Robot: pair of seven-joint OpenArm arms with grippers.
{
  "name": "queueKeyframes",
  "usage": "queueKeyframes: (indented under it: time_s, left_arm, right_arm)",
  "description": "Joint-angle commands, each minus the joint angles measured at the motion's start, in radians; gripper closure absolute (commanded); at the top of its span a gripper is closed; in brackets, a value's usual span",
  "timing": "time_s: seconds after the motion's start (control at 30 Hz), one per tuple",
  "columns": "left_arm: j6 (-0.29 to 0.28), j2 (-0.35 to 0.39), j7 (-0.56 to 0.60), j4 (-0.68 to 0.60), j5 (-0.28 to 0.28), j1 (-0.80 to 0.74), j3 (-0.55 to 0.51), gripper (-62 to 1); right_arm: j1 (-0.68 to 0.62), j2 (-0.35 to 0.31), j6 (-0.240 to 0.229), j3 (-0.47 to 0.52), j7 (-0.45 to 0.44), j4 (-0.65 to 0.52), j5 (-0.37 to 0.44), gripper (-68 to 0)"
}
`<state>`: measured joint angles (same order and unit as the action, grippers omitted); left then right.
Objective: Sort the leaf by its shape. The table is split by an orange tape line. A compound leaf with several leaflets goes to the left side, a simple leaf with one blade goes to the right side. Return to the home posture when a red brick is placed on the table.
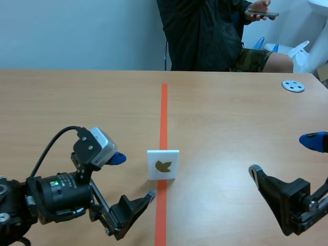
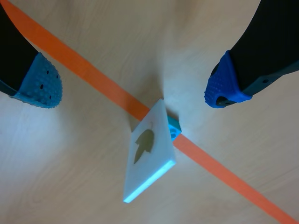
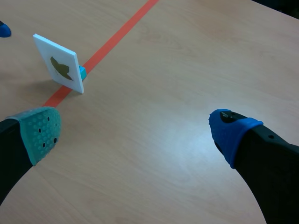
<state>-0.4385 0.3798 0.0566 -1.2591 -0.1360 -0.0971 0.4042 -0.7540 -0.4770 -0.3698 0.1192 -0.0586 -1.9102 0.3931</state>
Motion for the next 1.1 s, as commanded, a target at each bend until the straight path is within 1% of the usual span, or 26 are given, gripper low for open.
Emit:
queueKeyframes:
  time_s: [0.0, 0.07, 0.13, 0.2, 0.27, 0.33, 0.43, 0.53, 0.63, 0.8, 0.83, 0.97, 1.07]
  left_arm:
    - [0.010, -0.017, 0.040, 0.006, 0.002, 0.029, 0.006, -62.3]
    - [0.023, -0.038, 0.071, 0.060, 0.010, 0.067, 0.025, -62.3]
    - [0.032, -0.060, 0.099, 0.113, 0.037, 0.102, 0.041, -62.3]
    - [0.033, -0.080, 0.125, 0.162, 0.051, 0.134, 0.056, -62.3]
    - [0.036, -0.098, 0.152, 0.209, 0.076, 0.164, 0.072, -62.3]
    - [0.039, -0.111, 0.171, 0.253, 0.090, 0.190, 0.095, -62.3]
    - [0.075, -0.127, 0.205, 0.309, 0.123, 0.222, 0.131, -62.3]
    - [0.103, -0.139, 0.240, 0.351, 0.126, 0.246, 0.158, -62.3]
    - [0.138, -0.158, 0.243, 0.377, 0.125, 0.263, 0.173, -62.3]
    - [0.140, -0.181, 0.243, 0.383, 0.125, 0.269, 0.179, -62.3]
    - [0.140, -0.185, 0.243, 0.383, 0.125, 0.269, 0.180, -61.3]
    - [0.142, -0.195, 0.243, 0.383, 0.125, 0.269, 0.180, -40.2]
    - [0.155, -0.199, 0.243, 0.383, 0.125, 0.273, 0.180, -29.9]
  right_arm:
    - [0.009, -0.010, 0.004, 0.000, -0.013, -0.017, 0.010, -67.9]
    - [0.009, -0.010, 0.004, 0.000, -0.013, -0.017, 0.010, -67.9]
    - [0.009, -0.010, 0.004, 0.000, -0.011, -0.017, 0.010, -67.9]
    - [0.009, -0.009, 0.004, 0.000, -0.011, -0.017, 0.010, -67.9]
    - [0.009, -0.001, 0.004, 0.000, -0.011, -0.017, 0.010, -67.9]
    - [0.009, 0.010, 0.004, -0.001, -0.008, -0.017, 0.010, -67.9]
    - [0.009, 0.024, 0.004, 0.000, -0.006, -0.017, 0.010, -67.9]
    - [0.009, 0.023, 0.004, 0.000, -0.006, -0.017, 0.010, -67.9]
    - [0.009, 0.023, 0.004, 0.000, -0.006, -0.017, 0.010, -67.9]
    - [0.009, 0.023, 0.004, 0.000, -0.003, -0.017, 0.010, -67.9]
    - [0.009, 0.023, 0.004, 0.000, -0.003, -0.017, 0.010, -67.9]
    - [0.009, 0.023, 0.004, 0.000, -0.003, -0.017, 0.010, -67.9]
    - [0.009, 0.023, 0.004, 0.000, -0.003, -0.017, 0.010, -67.9]
